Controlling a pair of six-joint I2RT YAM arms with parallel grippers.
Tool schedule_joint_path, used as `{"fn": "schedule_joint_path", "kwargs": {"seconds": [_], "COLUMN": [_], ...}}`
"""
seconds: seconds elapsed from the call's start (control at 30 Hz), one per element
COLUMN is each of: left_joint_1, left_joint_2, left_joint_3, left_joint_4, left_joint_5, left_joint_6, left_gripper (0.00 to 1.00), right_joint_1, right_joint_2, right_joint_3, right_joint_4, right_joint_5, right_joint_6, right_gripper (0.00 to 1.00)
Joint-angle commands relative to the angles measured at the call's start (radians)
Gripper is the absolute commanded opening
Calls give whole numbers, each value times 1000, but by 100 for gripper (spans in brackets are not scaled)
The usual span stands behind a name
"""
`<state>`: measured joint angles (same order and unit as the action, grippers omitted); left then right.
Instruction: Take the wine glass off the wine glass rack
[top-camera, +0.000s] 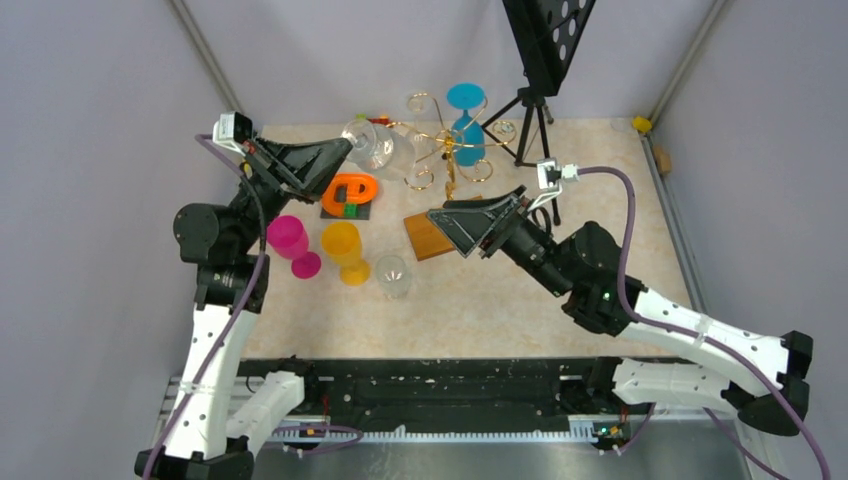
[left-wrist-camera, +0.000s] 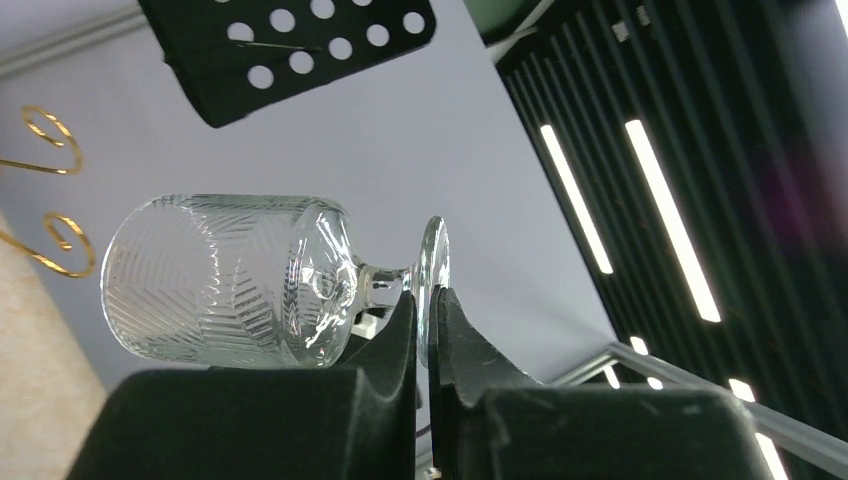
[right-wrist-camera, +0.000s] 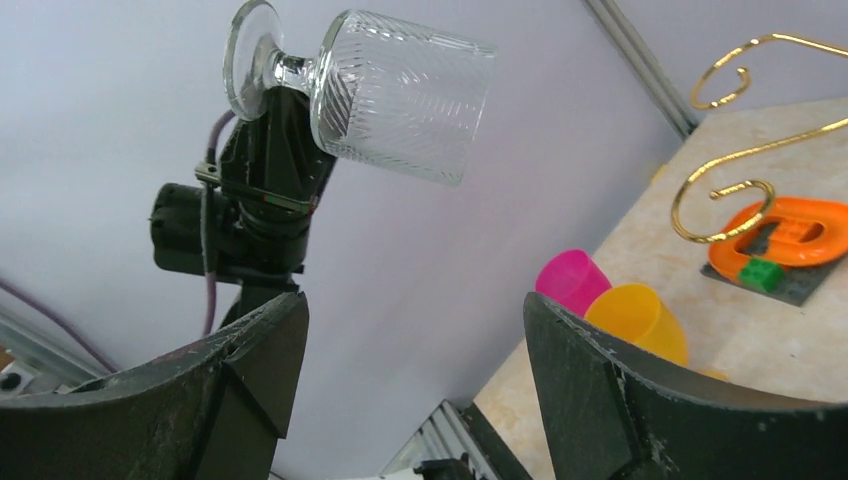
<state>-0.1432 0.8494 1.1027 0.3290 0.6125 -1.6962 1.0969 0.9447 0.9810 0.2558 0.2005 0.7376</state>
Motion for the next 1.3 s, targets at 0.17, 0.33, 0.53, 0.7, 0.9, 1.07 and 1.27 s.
{"fn": "schedule_joint_path", "kwargs": {"seconds": [0.17,0.33,0.53,0.7,0.9,1.07,1.27], "left_joint_1": [-30,-54,-76,-95,-108,-118,-125], "left_joint_2": [43,60,90,106,111,112,97], "left_joint_3": [22,3,-11,-18,-18,-21,-44], "left_joint_4": [269,305,344,359,360,361,376], "left_joint_5": [5,12,13,10,-3,-4,-27], "left_joint_6": [-292,-336,-362,-368,-356,-356,-376], "left_gripper": [0,0,0,0,0,0,0], "right_joint_1": [-6,-26,-193,-277,-288,-290,-293], "right_joint_2": [76,83,118,167,223,258,296], "right_joint_3": [-30,23,22,16,7,13,0], "right_joint_4": [436,386,414,559,719,813,1006], "right_joint_5": [96,103,-99,-352,-504,-570,-623], "right_joint_6": [-47,-79,98,172,248,289,326], "right_gripper": [82,82,82,78,71,54,36]}}
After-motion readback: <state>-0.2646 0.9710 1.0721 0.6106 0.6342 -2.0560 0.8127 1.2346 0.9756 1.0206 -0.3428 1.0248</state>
